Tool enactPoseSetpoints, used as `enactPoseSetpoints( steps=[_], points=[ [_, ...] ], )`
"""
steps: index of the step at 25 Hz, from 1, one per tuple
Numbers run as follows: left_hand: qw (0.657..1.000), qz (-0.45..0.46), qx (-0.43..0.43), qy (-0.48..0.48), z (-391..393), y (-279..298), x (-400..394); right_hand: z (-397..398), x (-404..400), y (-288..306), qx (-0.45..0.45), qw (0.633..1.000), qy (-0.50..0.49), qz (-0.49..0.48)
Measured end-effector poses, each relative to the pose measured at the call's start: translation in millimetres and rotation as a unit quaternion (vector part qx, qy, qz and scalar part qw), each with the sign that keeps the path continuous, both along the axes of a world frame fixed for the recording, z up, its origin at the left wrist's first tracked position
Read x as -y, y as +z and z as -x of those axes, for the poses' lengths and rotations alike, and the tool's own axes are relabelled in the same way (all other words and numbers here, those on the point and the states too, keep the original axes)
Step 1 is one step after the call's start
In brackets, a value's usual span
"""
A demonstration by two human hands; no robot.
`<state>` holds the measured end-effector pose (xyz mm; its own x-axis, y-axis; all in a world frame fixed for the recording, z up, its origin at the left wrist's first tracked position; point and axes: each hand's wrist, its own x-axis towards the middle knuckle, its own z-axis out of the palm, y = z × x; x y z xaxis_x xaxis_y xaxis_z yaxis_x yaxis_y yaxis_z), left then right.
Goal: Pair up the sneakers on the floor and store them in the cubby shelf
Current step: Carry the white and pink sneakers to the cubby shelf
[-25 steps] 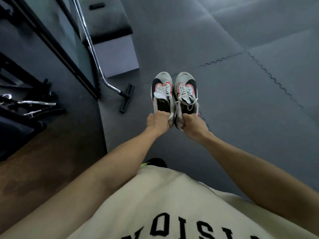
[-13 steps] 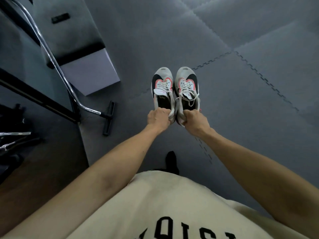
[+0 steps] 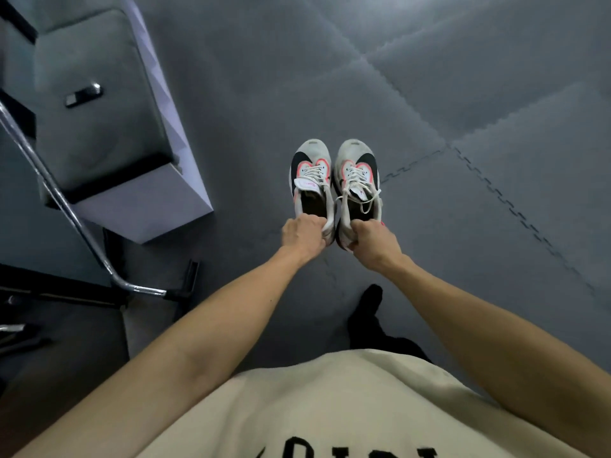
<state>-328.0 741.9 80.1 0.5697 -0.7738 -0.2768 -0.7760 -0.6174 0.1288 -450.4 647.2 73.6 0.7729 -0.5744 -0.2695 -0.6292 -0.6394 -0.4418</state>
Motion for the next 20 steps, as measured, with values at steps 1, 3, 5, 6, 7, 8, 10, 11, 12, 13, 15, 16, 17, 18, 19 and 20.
enactPoseSetpoints(
  steps=[1, 3, 5, 6, 7, 8, 10, 11, 12, 13, 15, 16, 17, 18, 19, 20],
  points=[
    [1.0, 0.002, -0.003, 0.009, -14.0, 1.2, 29.4, -15.3, 31.5, 0.9, 0.0, 1.0, 0.004, 0.005],
    [1.0, 0.0, -0.005, 0.017, -35.9, 10.3, 83.6, -40.8, 87.1, 7.7, -0.009, 1.0, 0.017, 0.005],
    [0.999, 0.01, -0.004, 0.03, -56.9, 19.0, 136.6, -66.5, 141.3, 12.4, -0.017, 0.999, 0.033, 0.003],
    [0.999, 0.013, -0.009, 0.039, -69.8, 20.9, 162.8, -79.6, 169.9, 14.1, -0.018, 0.999, 0.036, 0.007],
    [0.999, 0.019, -0.014, 0.044, -83.3, 23.4, 187.4, -93.8, 196.8, 16.5, -0.018, 0.999, 0.039, 0.012],
    [0.998, 0.024, -0.015, 0.049, -96.8, 25.0, 211.2, -108.6, 221.5, 18.3, -0.016, 0.999, 0.047, 0.017],
    [0.998, 0.025, -0.017, 0.063, -123.8, 28.1, 256.6, -140.3, 267.8, 18.6, -0.013, 0.998, 0.062, 0.023],
    [0.997, 0.028, -0.021, 0.07, -140.8, 26.0, 279.2, -158.0, 291.3, 16.7, -0.01, 0.997, 0.064, 0.028],
    [0.996, 0.032, -0.026, 0.075, -157.4, 23.1, 299.5, -174.8, 312.3, 15.7, -0.007, 0.997, 0.067, 0.033],
    [0.996, 0.03, -0.028, 0.079, -174.1, 19.6, 319.0, -192.0, 332.0, 13.2, -0.007, 0.997, 0.072, 0.035],
    [0.995, 0.028, -0.026, 0.088, -215.1, 13.5, 367.6, -236.6, 380.6, 4.6, -0.013, 0.996, 0.078, 0.034],
    [0.995, 0.032, -0.027, 0.091, -238.6, 10.8, 393.2, -260.2, 406.3, 2.0, -0.013, 0.997, 0.075, 0.033],
    [0.995, 0.033, -0.031, 0.092, -263.4, 8.9, 417.8, -282.6, 431.5, 1.2, -0.013, 0.997, 0.071, 0.033],
    [0.995, 0.031, -0.034, 0.093, -286.2, 9.8, 440.2, -303.7, 454.4, 2.9, -0.015, 0.997, 0.068, 0.029],
    [0.995, 0.03, -0.028, 0.091, -309.4, 12.3, 463.8, -326.7, 477.2, 5.0, -0.012, 0.997, 0.069, 0.028],
    [0.995, 0.03, -0.022, 0.09, -329.9, 17.6, 485.7, -348.4, 497.8, 10.0, -0.011, 0.997, 0.068, 0.027]
  ],
)
